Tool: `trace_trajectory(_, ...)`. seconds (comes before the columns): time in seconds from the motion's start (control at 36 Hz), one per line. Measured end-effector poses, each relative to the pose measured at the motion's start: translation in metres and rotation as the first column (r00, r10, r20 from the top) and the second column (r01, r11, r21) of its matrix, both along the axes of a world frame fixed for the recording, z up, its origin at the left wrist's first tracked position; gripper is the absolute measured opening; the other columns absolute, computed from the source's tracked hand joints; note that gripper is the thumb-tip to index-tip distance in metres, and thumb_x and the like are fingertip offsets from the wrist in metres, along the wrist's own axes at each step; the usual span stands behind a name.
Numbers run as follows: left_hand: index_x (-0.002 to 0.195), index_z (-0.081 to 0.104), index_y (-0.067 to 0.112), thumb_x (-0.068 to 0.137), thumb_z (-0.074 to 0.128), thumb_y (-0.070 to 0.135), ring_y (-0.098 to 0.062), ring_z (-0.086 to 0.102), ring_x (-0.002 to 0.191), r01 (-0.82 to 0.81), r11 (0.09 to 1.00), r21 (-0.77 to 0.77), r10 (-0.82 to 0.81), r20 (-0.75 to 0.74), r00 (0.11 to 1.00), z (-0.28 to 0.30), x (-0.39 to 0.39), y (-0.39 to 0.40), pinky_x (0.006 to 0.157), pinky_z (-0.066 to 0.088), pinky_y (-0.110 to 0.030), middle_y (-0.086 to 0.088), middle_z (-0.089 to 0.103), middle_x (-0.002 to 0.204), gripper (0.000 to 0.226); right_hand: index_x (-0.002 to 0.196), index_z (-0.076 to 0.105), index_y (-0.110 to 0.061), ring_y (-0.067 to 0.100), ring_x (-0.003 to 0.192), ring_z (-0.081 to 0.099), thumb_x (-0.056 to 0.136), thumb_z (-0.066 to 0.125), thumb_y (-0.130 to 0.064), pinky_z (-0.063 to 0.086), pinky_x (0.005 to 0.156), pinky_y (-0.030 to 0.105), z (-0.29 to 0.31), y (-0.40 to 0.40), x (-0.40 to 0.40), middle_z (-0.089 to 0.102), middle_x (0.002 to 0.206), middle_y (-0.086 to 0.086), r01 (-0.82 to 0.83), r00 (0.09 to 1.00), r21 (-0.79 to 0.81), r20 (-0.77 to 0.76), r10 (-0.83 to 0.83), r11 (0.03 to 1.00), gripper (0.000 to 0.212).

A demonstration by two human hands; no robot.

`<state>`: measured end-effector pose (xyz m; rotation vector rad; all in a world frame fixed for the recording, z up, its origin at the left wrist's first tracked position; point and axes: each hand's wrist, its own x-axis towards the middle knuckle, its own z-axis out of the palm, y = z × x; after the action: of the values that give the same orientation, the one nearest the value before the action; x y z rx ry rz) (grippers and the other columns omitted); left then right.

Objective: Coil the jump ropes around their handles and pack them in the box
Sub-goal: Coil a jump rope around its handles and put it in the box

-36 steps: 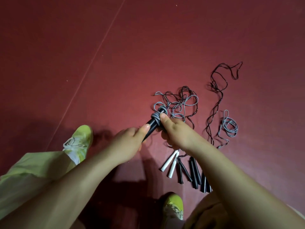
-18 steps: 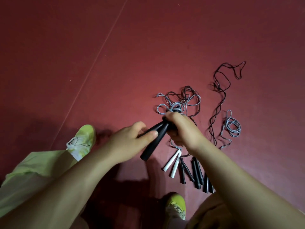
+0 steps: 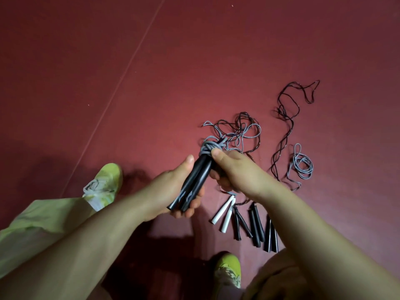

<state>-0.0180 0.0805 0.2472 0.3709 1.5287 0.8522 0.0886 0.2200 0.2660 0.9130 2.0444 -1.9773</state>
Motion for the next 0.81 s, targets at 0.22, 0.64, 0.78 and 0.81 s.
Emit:
trace_trajectory(0.22,0.078,0.057,0.003,0.099,0.02,0.049,-0.019,0.05,0.039,-0.106,0.993,0.045,0.11,-0.095,0.989,0.009,0.011,0.004,0.035,0.031,-0.016,-0.01,0.055,0.054,0.063,0.069,0.055,-0.014,0.002,0.032,0.034,0.099,0.036,-0.049,0.026,0.045,0.021,-0.012,0.002,0.0,0.043,0.038,-0.01,-0.037,0.986,0.222,0.169,-0.001,0.974,0.05)
trace_trajectory(0.64,0.098,0.052,0.02,0.089,0.041,0.057,-0.027,0.054,0.099,0.047,0.993,-0.107,-0.112,-0.761,0.639,-0.001,0.001,-0.002,0.078,0.042,-0.034,-0.004,0.059,0.099,0.04,0.074,0.061,-0.012,0.014,0.045,0.034,0.068,0.043,-0.083,0.031,0.061,0.033,-0.01,-0.012,-0.005,0.044,0.052,-0.002,0.175,0.968,0.05,0.176,-0.182,0.983,0.073)
trace_trajectory(0.78,0.095,0.05,0.022,0.083,0.05,0.058,-0.025,0.054,0.094,0.06,0.997,-0.057,-0.082,-0.753,0.653,0.001,0.001,0.001,0.077,0.043,-0.034,-0.001,0.059,0.093,0.038,0.073,0.062,-0.011,0.016,0.047,0.032,0.086,0.049,-0.065,0.03,0.062,0.035,-0.003,-0.013,-0.007,0.042,0.06,0.005,0.261,0.947,-0.004,0.193,-0.256,0.965,0.057)
trace_trajectory(0.81,0.093,0.05,0.022,0.082,0.052,0.057,-0.023,0.055,0.089,0.07,0.995,-0.07,-0.099,-0.714,0.693,0.001,-0.001,0.001,0.075,0.042,-0.034,0.001,0.059,0.089,0.037,0.072,0.062,-0.01,0.016,0.048,0.032,0.089,0.049,-0.058,0.029,0.06,0.033,-0.002,-0.012,-0.007,0.041,0.062,0.006,0.264,0.948,0.001,0.184,-0.26,0.965,0.052)
